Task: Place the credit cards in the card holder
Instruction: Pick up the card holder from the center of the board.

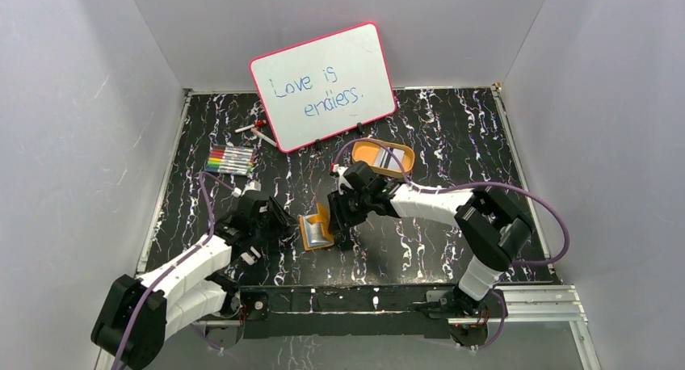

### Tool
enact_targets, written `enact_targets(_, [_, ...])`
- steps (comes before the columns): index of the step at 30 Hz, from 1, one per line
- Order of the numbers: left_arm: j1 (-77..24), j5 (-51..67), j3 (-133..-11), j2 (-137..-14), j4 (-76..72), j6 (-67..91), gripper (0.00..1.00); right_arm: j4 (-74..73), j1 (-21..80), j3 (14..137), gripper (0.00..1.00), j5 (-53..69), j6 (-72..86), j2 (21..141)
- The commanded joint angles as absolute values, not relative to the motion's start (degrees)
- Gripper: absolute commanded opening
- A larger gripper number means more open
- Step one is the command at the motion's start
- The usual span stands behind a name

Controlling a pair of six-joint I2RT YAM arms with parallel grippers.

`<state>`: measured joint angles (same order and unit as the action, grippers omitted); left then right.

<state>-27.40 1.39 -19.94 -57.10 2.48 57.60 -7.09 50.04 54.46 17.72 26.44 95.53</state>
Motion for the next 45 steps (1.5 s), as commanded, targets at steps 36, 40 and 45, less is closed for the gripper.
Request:
enact_targets(36, [-27.42, 3.16, -17.57, -58.72, 3.32, 57.92, 0.24, 8.61, 51.18, 53.59, 0.61, 19.33, 47.31, 102.61])
enact_targets(40, [-27.4, 5.02, -16.66, -59.8, 0.61, 57.98, 0.23, 6.81, 51.89, 55.56, 0.61, 19.51, 47.2, 105.62])
enact_targets(45, [-27.42, 6.74, -15.47, -61.56, -2.53, 58.29, 0.21, 3.8, 53.25, 58.41, 0.61, 19.73, 46.73, 109.28])
